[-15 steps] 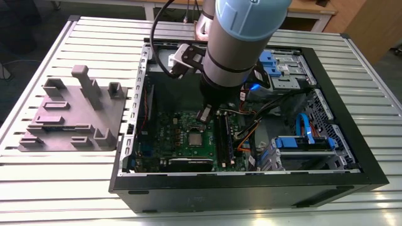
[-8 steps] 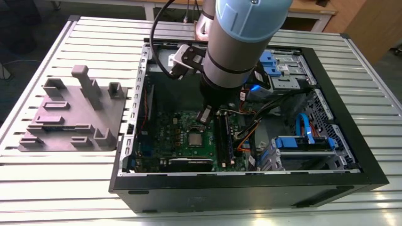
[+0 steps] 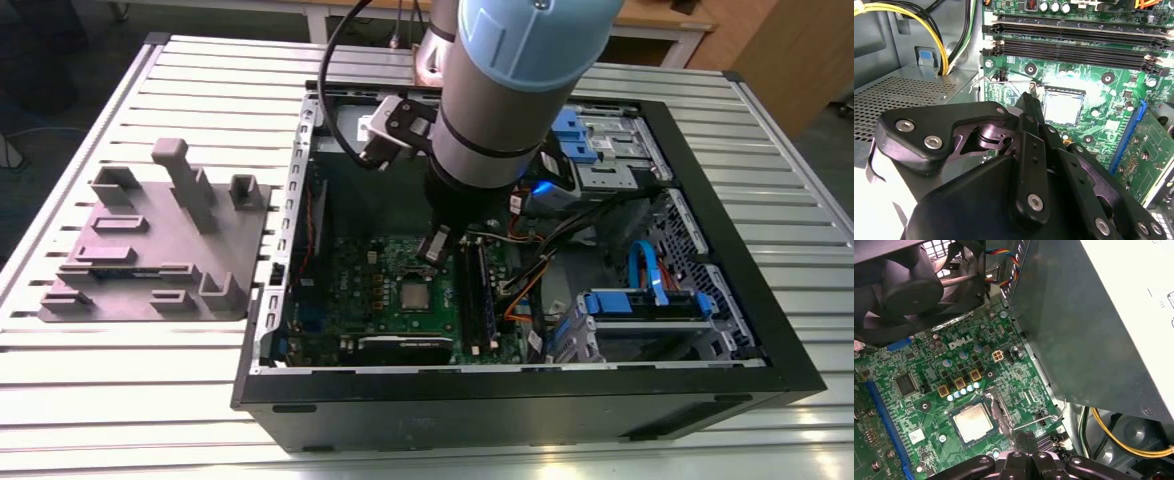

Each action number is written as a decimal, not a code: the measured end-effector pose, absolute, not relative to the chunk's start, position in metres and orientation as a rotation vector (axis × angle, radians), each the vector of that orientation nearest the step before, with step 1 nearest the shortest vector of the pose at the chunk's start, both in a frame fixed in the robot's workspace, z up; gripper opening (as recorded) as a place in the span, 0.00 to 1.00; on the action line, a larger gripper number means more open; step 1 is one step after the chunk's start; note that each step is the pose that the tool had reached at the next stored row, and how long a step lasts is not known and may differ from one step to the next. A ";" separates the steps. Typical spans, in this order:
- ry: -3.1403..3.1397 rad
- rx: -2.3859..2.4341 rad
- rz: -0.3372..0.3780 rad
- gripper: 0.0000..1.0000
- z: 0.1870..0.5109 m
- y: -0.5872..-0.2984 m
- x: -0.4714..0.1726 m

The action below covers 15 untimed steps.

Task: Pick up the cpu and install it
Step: 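Close the cpu cover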

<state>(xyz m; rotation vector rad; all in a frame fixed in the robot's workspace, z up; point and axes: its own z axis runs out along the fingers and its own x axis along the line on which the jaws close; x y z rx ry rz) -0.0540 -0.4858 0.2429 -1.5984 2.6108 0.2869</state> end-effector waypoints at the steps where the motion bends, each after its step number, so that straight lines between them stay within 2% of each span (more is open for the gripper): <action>1: 2.611 -1.598 0.287 0.10 0.243 -0.486 -0.054; 15: 2.610 -1.604 0.282 0.10 0.243 -0.494 -0.059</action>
